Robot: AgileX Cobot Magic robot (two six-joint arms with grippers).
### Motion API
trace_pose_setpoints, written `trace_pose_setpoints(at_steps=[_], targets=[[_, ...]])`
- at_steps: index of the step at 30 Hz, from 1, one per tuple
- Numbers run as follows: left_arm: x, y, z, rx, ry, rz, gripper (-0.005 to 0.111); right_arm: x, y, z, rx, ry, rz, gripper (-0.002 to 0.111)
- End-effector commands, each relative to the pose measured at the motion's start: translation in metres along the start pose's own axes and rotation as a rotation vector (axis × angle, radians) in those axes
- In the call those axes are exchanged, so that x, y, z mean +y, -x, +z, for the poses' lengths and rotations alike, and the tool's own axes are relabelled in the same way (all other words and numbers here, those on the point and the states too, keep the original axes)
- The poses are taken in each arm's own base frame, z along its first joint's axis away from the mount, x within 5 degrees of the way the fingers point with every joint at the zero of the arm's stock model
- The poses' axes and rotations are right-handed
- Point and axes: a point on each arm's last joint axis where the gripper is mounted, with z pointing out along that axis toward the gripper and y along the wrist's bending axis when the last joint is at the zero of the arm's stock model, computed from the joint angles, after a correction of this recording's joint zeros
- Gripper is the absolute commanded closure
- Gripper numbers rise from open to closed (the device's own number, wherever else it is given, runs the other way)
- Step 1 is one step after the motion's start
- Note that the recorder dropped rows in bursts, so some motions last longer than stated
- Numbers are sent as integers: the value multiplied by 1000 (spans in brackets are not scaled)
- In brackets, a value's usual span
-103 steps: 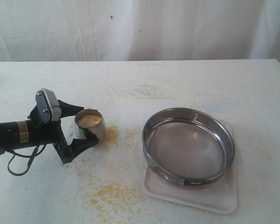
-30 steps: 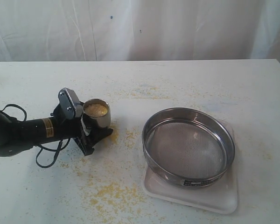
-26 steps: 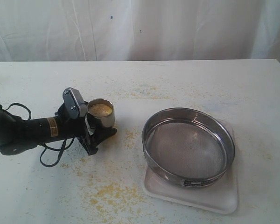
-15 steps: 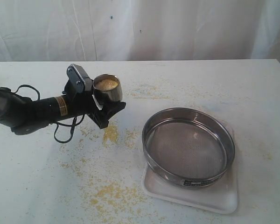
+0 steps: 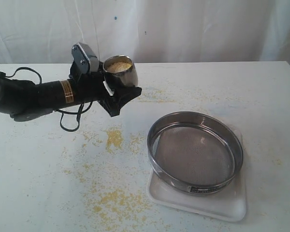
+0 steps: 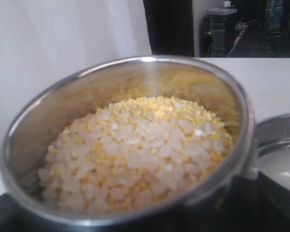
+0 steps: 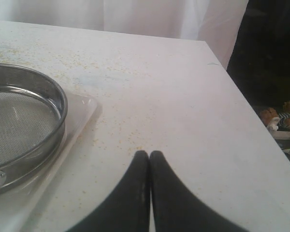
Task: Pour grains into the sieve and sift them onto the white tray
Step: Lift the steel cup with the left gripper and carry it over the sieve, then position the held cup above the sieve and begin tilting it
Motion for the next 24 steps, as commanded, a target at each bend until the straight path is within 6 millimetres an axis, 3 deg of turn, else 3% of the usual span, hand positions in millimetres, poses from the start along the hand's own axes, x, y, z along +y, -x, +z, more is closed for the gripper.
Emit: trace_pose_setpoints(at_steps=[1, 8, 16, 24], targets=[[-13, 39, 4, -98, -48, 15, 107, 0, 1, 0, -7, -3, -9, 108], [-43, 61, 18, -135, -136, 11, 107, 0, 1, 0, -7, -3, -9, 108], [-95, 74, 41, -165, -268, -16, 107, 0, 1, 0, -7, -3, -9, 108], [-123, 75, 62, -70, -158, -27, 107, 0, 1, 0, -7, -3, -9, 108]])
